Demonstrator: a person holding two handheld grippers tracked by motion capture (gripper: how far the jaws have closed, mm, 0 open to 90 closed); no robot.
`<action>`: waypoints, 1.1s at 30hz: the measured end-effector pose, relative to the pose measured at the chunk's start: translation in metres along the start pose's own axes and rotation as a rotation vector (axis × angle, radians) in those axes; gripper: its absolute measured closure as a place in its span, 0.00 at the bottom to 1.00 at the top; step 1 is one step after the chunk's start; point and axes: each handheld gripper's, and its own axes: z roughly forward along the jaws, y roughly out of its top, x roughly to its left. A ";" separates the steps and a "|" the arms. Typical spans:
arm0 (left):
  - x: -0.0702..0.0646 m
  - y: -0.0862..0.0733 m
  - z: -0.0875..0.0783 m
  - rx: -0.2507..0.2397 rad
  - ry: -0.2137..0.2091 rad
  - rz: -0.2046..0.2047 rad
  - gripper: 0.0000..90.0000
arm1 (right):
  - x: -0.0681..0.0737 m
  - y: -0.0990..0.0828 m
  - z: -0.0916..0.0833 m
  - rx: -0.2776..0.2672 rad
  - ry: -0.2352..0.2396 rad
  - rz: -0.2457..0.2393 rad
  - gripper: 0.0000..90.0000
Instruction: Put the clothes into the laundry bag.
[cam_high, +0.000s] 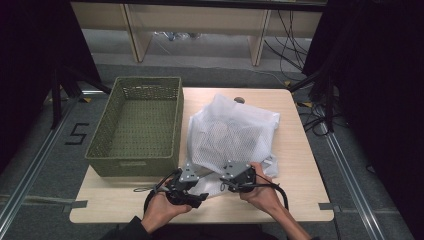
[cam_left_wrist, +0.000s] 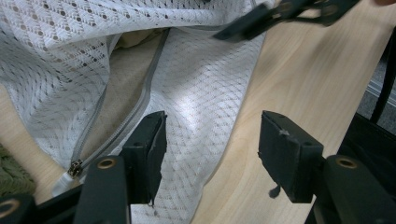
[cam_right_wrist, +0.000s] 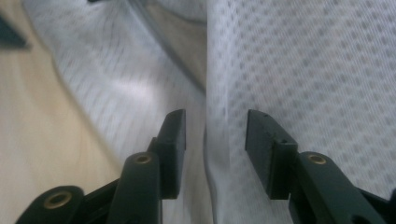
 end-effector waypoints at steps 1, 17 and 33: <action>0.000 0.000 -0.001 0.003 0.007 0.002 0.46 | 0.000 0.003 0.005 0.009 -0.005 0.002 0.77; 0.020 -0.016 -0.024 -0.004 0.036 -0.056 0.44 | 0.007 -0.003 0.017 0.054 0.123 -0.041 0.88; 0.031 -0.026 -0.042 -0.069 0.079 -0.077 0.38 | -0.061 -0.072 -0.070 -0.147 -0.115 0.450 0.46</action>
